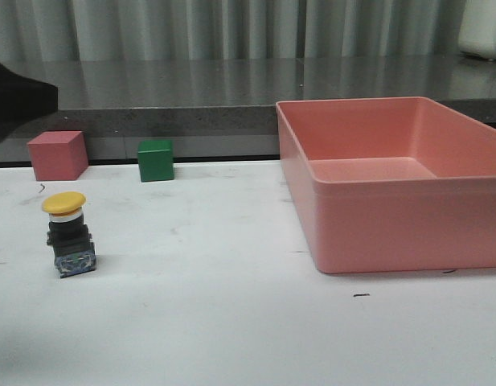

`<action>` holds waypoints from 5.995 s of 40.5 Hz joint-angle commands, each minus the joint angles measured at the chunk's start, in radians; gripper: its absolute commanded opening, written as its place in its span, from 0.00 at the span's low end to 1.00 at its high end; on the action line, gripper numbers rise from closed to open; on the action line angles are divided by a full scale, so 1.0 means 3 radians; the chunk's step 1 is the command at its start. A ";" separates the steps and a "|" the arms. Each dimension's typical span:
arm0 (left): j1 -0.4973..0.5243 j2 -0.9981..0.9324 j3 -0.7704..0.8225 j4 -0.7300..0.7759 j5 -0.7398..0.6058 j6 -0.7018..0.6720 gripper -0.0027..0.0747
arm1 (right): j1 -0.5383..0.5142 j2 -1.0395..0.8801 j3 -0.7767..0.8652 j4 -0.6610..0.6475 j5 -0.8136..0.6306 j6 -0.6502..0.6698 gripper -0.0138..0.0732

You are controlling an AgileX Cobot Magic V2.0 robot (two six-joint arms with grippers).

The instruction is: Place and stand button with both arms

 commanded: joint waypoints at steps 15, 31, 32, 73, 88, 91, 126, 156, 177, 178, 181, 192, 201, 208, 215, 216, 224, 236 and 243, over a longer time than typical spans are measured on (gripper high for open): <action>0.0002 -0.1102 -0.1313 -0.0178 0.3991 -0.0009 0.74 | -0.0025 0.0004 -0.0080 0.0090 -0.0190 -0.0017 0.73; 0.0002 -0.1251 -0.1394 -0.0292 0.4625 -0.0009 0.74 | -0.0025 0.0004 -0.0080 0.0090 -0.0190 -0.0017 0.73; 0.0002 -0.1251 -0.1394 -0.0292 0.4625 -0.0009 0.74 | -0.0025 0.0004 -0.0080 0.0090 -0.0190 -0.0017 0.73; 0.0002 -0.1251 -0.1394 -0.0263 0.4625 -0.0009 0.01 | -0.0025 0.0004 -0.0080 0.0090 -0.0225 -0.0017 0.69; 0.0002 -0.1251 -0.1394 -0.0263 0.4625 -0.0009 0.01 | -0.0025 0.0004 -0.0080 0.0090 -0.0225 -0.0017 0.08; 0.0002 -0.1251 -0.1394 -0.0263 0.4625 -0.0009 0.01 | -0.0025 0.0004 -0.0080 0.0090 -0.0225 -0.0017 0.08; 0.0636 -0.2668 -0.0533 -0.0263 0.3297 -0.0009 0.01 | -0.0025 0.0004 -0.0080 0.0090 -0.0225 -0.0017 0.08; 0.1036 -0.4211 0.1223 0.0035 0.1680 0.0031 0.01 | -0.0025 0.0004 -0.0080 0.0090 -0.0229 -0.0017 0.08; 0.1036 -0.4205 0.1223 -0.0115 0.1705 0.0046 0.01 | -0.0025 0.0004 -0.0080 0.0090 -0.0229 -0.0017 0.08; 0.1036 -0.4205 0.1223 -0.0142 0.1705 0.0068 0.01 | -0.0025 0.0004 -0.0080 0.0090 -0.0229 -0.0017 0.08; 0.1036 -0.4205 0.1223 -0.0311 0.1711 0.0217 0.01 | -0.0025 0.0004 -0.0080 0.0090 -0.0229 -0.0017 0.08; 0.1036 -0.4205 0.1223 -0.0550 0.1789 0.0452 0.01 | -0.0025 0.0004 -0.0080 0.0090 -0.0229 -0.0017 0.08; 0.1036 -0.4205 0.1223 -0.0550 0.1789 0.0452 0.01 | -0.0025 0.0004 -0.0080 0.0090 -0.0229 -0.0017 0.08; 0.1036 -0.4205 0.1223 -0.0550 0.1789 0.0452 0.01 | -0.0025 0.0004 -0.0080 0.0090 -0.0229 -0.0017 0.08; 0.1036 -0.4205 0.1223 -0.0550 0.1789 0.0452 0.01 | -0.0025 0.0004 -0.0080 0.0090 -0.0229 -0.0017 0.08; 0.1036 -0.4205 0.1223 -0.0550 0.1789 0.0452 0.01 | -0.0025 0.0004 -0.0080 0.0090 -0.0229 -0.0017 0.08; 0.1036 -0.4205 0.1223 -0.0550 0.1789 0.0452 0.01 | -0.0062 -0.0064 -0.0021 -0.0124 -0.0469 -0.0024 0.08; 0.1036 -0.4205 0.1223 -0.0550 0.1789 0.0452 0.01 | -0.0490 -0.1145 0.1405 -0.0463 -0.2231 -0.0024 0.08; 0.1036 -0.4205 0.1223 -0.0550 0.1789 0.0452 0.01 | -0.0676 -0.1722 0.2153 -0.0353 -0.2672 -0.0024 0.08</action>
